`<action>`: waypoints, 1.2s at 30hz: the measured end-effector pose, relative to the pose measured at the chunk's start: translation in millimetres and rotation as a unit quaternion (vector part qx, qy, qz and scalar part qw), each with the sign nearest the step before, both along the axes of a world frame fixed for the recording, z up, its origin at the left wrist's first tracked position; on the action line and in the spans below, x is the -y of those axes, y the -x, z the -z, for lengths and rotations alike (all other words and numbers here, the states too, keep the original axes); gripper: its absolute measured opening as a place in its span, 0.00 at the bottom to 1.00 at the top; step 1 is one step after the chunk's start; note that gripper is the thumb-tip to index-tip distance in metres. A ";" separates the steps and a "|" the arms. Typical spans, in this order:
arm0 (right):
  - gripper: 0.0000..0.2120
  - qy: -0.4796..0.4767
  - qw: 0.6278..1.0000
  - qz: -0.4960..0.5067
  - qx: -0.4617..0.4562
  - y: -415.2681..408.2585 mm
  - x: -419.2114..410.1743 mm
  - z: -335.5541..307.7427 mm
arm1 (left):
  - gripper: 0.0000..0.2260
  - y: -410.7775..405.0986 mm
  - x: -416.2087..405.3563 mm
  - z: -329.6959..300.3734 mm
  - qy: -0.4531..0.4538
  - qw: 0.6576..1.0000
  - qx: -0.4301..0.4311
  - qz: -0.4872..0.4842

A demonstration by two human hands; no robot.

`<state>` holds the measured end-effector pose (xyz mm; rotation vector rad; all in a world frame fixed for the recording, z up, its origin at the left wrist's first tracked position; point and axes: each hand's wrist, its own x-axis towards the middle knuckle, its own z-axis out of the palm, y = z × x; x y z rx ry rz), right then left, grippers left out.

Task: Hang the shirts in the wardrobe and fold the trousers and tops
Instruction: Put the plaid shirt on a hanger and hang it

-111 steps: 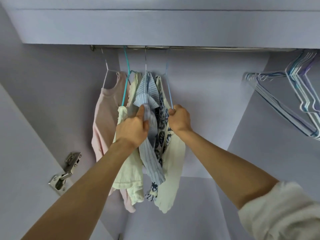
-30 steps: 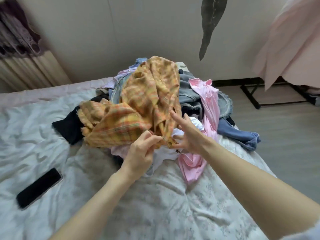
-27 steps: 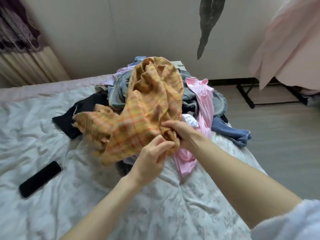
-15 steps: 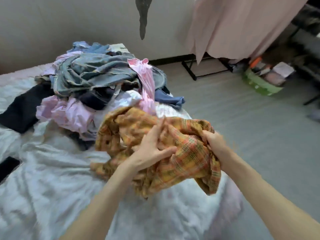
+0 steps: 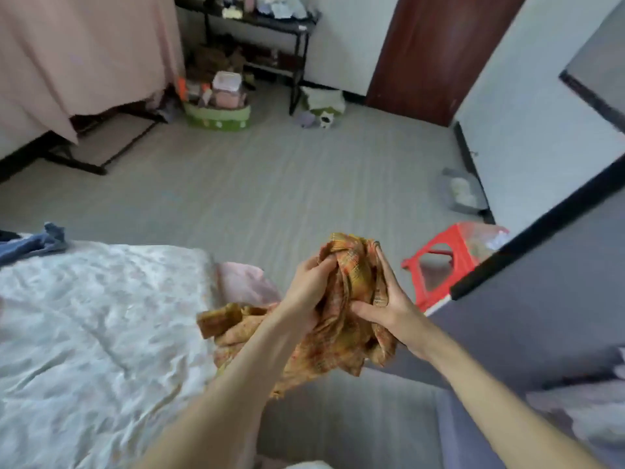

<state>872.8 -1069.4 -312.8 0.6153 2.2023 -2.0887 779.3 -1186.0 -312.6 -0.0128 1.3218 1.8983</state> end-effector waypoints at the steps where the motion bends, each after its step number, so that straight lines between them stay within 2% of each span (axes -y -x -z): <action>1: 0.36 -0.029 0.998 0.059 -0.020 -21.9 -12.6 -2.9 | 0.09 -16.0 -22.6 -9.9 -0.013 0.999 -0.016 0.037; 3: 0.15 -0.089 0.982 0.164 -0.034 -77.6 -48.1 -17.3 | 0.09 -54.6 -69.4 -32.7 -0.025 0.990 -0.065 0.119; 5: 0.05 -0.133 0.967 0.215 -0.031 -127.8 -79.0 -36.0 | 0.10 -81.8 -105.3 -50.3 0.002 0.971 -0.184 0.153; 8: 0.07 -0.158 0.954 0.255 -0.008 -187.2 -116.1 -57.2 | 0.15 -110.2 -148.4 -64.0 0.082 0.882 -0.437 0.154; 10: 0.07 -0.110 0.954 0.278 0.001 -214.9 -132.8 -69.2 | 0.14 -127.6 -171.2 -64.4 0.121 0.822 -0.537 0.145; 11: 0.05 -0.093 0.954 0.285 0.006 -222.9 -138.5 -73.3 | 0.11 -133.9 -179.3 -62.3 0.138 0.805 -0.561 0.134; 12: 0.05 -0.090 0.950 0.299 0.013 -230.5 -147.8 -73.0 | 0.09 -139.4 -186.6 -60.9 0.145 0.802 -0.566 0.125; 13: 0.06 -0.084 0.938 0.335 0.027 -237.4 -155.9 -74.3 | 0.10 -144.4 -193.0 -58.5 0.132 0.814 -0.552 0.124; 14: 0.05 -0.065 0.927 0.367 0.039 -244.6 -163.4 -74.1 | 0.13 -148.0 -195.9 -55.3 0.101 0.842 -0.510 0.145; 15: 0.05 -0.027 0.918 0.393 0.043 -251.6 -170.1 -75.7 | 0.17 -152.3 -197.4 -50.6 0.055 0.872 -0.445 0.197; 16: 0.08 0.032 0.909 0.414 0.025 -262.7 -178.4 -73.9 | 0.20 -159.6 -199.2 -44.9 0.015 0.886 -0.371 0.279; 17: 0.09 0.093 0.897 0.432 0.000 -268.8 -181.4 -72.7 | 0.23 -166.0 -195.9 -37.2 -0.008 0.880 -0.306 0.363; 19: 0.12 0.184 0.845 0.498 -0.070 -285.6 -191.8 -69.4 | 0.23 -193.7 -198.0 -18.2 -0.027 0.842 -0.209 0.496; 21: 0.16 0.232 0.796 0.544 -0.131 -299.2 -201.1 -66.9 | 0.19 -217.8 -209.6 -7.6 -0.021 0.836 -0.182 0.518; 23: 0.19 0.282 0.785 0.522 -0.177 -309.5 -204.8 -66.3 | 0.13 -232.6 -231.0 -11.2 0.000 0.856 -0.168 0.488; 25: 0.18 0.287 0.790 0.515 -0.169 -322.8 -208.4 -58.5 | 0.10 -237.4 -252.2 -20.4 -0.002 0.869 -0.137 0.475; 29: 0.07 0.275 0.779 0.538 -0.166 -349.8 -203.8 -39.7 | 0.11 -244.2 -282.2 -39.9 0.000 0.847 -0.166 0.506; 33: 0.13 0.227 0.749 0.608 -0.135 -359.3 -194.6 -22.6 | 0.09 -257.1 -304.3 -55.9 0.012 0.824 -0.207 0.527; 34: 0.10 0.199 0.742 0.627 -0.126 -361.9 -192.4 -21.7 | 0.09 -257.5 -311.3 -58.9 0.019 0.828 -0.241 0.506; 36: 0.05 0.134 0.714 0.680 -0.096 -373.5 -191.0 -23.4 | 0.08 -254.8 -327.3 -61.1 0.054 0.814 -0.384 0.433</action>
